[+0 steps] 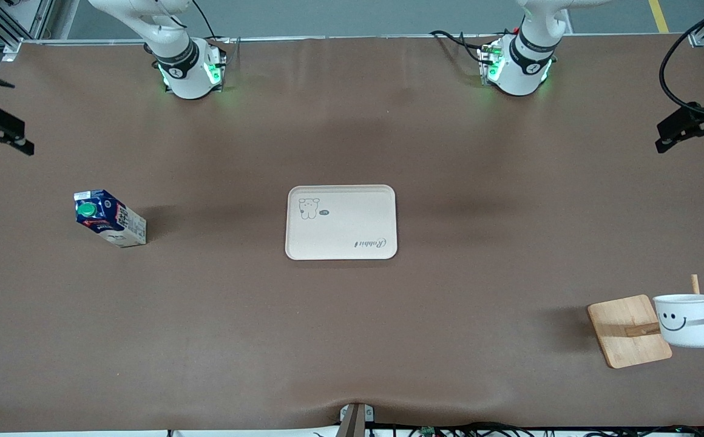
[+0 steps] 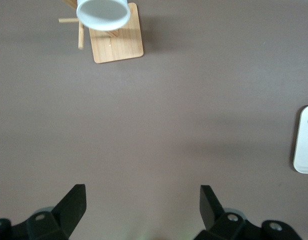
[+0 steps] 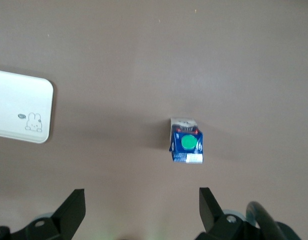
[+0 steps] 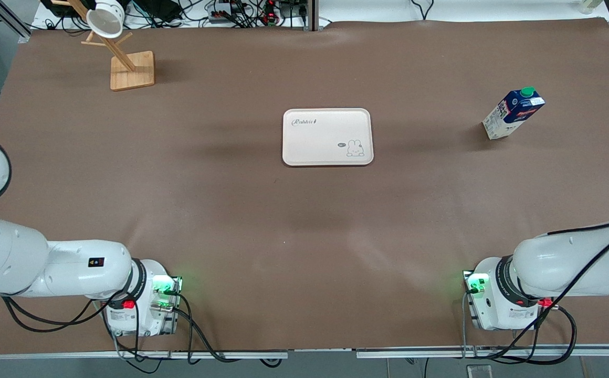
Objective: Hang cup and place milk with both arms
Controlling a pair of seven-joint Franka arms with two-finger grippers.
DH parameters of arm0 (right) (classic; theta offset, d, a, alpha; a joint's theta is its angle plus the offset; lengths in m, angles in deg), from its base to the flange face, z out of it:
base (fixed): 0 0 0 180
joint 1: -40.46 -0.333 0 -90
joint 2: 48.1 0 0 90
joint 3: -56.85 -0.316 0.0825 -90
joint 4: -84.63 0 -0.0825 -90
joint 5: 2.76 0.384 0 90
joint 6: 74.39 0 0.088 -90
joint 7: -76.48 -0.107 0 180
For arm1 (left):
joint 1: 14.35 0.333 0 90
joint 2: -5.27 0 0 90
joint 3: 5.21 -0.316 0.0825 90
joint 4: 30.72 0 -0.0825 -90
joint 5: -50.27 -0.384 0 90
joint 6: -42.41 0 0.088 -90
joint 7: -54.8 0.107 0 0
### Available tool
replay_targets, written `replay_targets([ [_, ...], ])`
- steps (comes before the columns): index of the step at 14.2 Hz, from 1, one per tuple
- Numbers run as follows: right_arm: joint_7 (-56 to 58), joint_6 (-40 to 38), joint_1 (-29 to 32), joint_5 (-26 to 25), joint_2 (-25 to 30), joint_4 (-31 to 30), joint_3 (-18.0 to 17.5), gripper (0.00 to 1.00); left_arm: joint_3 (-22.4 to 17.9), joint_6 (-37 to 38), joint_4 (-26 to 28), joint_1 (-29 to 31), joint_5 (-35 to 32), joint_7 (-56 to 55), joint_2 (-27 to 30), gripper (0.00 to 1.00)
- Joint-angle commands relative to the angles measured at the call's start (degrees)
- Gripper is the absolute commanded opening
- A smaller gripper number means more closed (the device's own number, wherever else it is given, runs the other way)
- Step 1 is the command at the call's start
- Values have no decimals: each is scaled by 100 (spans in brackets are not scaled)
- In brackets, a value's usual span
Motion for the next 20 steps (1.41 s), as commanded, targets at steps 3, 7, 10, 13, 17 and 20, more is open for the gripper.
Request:
replay_targets([
  [3,-57,122,95,14,691,-1053,-20,100,-105,-18,708,-190,98,-559,582,100],
  [7,-774,104,69,76,629,-877,-38,100,-44,-18,848,-190,106,-576,741,100],
  [10,-1349,95,-54,-12,603,-877,-47,100,-35,-106,840,-313,98,-576,732,100],
  [13,-1349,139,-10,-153,568,-824,-29,100,-35,-220,813,-313,167,-498,679,100],
  [17,-1349,174,-37,-241,506,-622,-29,100,-26,-317,866,-322,370,-358,671,100],
  [20,-1367,183,7,-188,497,-622,-29,100,-26,-335,857,-348,475,-322,644,100],
])
